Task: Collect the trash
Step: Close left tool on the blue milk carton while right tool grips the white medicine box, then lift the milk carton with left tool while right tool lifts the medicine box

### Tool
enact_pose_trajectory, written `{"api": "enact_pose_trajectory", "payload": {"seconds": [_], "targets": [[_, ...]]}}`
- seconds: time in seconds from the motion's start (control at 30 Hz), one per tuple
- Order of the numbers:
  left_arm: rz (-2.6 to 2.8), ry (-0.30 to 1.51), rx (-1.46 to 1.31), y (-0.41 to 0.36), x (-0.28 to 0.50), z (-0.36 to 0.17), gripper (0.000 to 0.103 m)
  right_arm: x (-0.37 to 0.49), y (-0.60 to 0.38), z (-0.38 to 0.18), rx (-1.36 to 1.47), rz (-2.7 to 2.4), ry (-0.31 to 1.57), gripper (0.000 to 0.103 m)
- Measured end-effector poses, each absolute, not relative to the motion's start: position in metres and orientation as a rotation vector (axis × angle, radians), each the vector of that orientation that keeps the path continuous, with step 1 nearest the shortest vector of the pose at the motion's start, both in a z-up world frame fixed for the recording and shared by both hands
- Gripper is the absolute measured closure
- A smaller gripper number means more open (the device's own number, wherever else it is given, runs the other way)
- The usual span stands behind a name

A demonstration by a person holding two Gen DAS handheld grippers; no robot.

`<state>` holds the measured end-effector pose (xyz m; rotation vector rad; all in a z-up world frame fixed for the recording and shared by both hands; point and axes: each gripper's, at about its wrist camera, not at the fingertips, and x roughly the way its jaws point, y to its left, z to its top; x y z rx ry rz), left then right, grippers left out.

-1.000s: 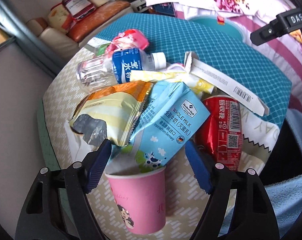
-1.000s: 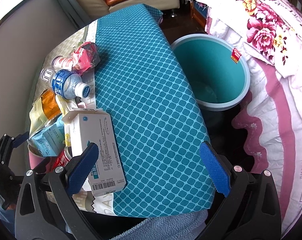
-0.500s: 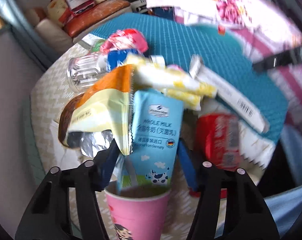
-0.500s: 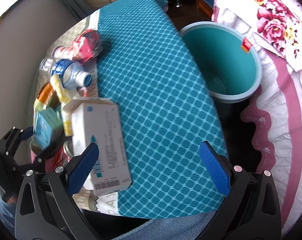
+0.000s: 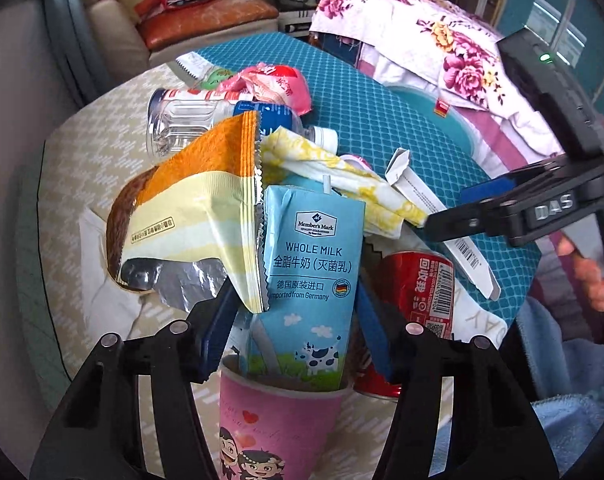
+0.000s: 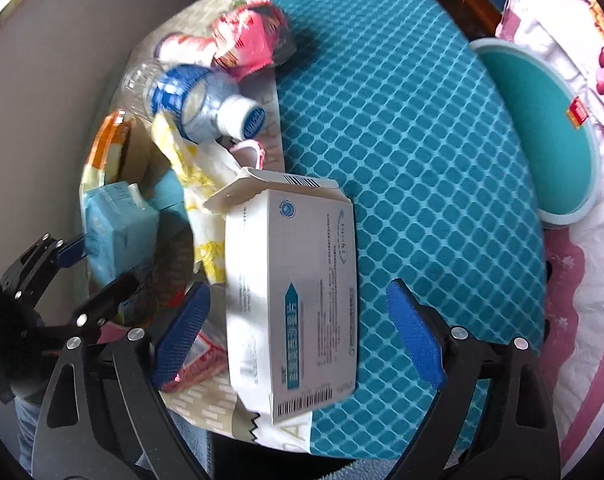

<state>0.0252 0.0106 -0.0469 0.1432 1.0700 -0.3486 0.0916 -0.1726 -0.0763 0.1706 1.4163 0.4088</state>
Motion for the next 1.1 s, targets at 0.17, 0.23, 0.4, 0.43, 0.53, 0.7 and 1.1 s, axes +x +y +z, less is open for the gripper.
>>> {"api": "enact_pose_trajectory", "payload": {"seconds": [0.17, 0.23, 0.4, 0.43, 0.53, 0.7, 1.1], "targets": [[-0.338, 1.1, 0.123, 0.015, 0.027, -0.056, 0.037, 0.093, -0.162, -0.09, 0.213, 0.443, 1.443, 0.045], [-0.33, 1.107, 0.125, 0.013, 0.025, -0.056, 0.035, 0.09, -0.165, -0.084, 0.215, 0.459, 1.41, 0.053], [-0.367, 1.121, 0.1, 0.006, 0.019, -0.052, 0.034, 0.091, -0.188, -0.074, 0.235, 0.427, 1.367, 0.059], [-0.373, 1.122, 0.103, 0.004, 0.018, -0.051, 0.034, 0.091, -0.193, -0.076, 0.247, 0.418, 1.364, 0.059], [-0.365, 1.117, 0.158, -0.005, 0.014, -0.05, 0.034, 0.093, -0.204, -0.079, 0.282, 0.405, 1.356, 0.059], [-0.334, 1.148, 0.157, 0.004, 0.014, -0.05, 0.033, 0.087, -0.21, -0.075, 0.248, 0.412, 1.324, 0.062], [-0.395, 1.219, 0.134, -0.001, 0.017, -0.057, 0.05, 0.085, -0.22, -0.073, 0.263, 0.405, 1.309, 0.061]]}}
